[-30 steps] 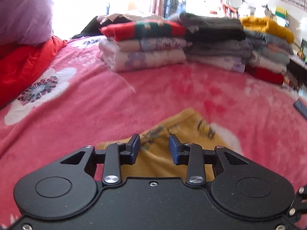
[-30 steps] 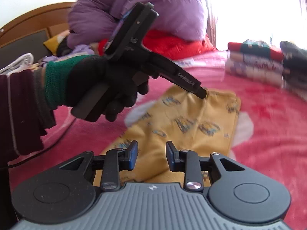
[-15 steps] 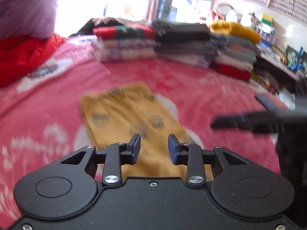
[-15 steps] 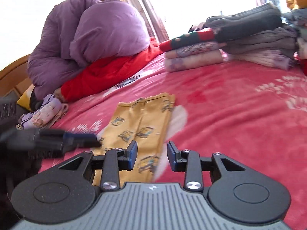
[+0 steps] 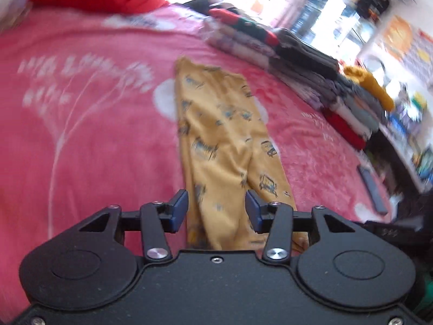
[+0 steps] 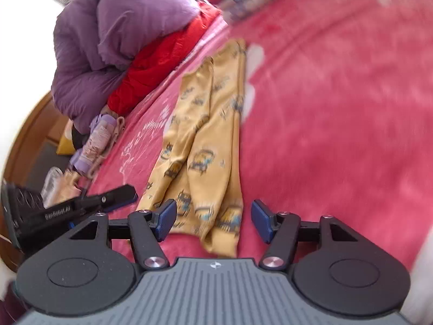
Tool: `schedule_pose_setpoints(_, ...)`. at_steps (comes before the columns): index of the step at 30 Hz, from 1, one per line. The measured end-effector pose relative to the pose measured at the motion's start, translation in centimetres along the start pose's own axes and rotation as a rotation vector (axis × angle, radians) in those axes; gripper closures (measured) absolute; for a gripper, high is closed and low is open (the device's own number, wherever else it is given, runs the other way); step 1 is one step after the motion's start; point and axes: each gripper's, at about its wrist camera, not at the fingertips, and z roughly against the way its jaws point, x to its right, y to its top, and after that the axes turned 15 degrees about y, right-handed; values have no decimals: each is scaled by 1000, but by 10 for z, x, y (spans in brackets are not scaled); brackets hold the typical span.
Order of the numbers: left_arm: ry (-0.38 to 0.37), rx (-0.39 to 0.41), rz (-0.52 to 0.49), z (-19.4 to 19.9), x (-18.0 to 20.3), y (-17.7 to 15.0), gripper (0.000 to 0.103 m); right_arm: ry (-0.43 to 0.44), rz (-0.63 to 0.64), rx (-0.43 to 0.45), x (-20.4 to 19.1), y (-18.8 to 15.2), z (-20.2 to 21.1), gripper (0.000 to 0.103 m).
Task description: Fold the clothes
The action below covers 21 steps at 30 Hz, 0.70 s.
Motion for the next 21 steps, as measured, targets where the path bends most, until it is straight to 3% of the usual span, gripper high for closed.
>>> schedule_pose_setpoints(3,7,-65,145,-4,-17,-13,54,21,-76,53,3,-6,4,42)
schedule_pose_setpoints(8,-65,-119,373,-8,-40,-23,57,50,-169,91,8,-18,-1,42)
schedule_pose_setpoints(9,-60,-122,394,-7,-41,-25,66,52,-168,88,6,-19,-4,41)
schedule_pose_setpoints(10,-63,-130,411,-7,-42,-28,68,53,-169,86,5,-20,-7,42)
schedule_pose_setpoints(17,-110,-159,474,-8,-41,-34,67,113,-330,142,27,-29,-2,74)
schedule_pose_setpoints(21,-117,-164,474,-10,-40,-36,65,138,-332,153,30,-30,-6,73)
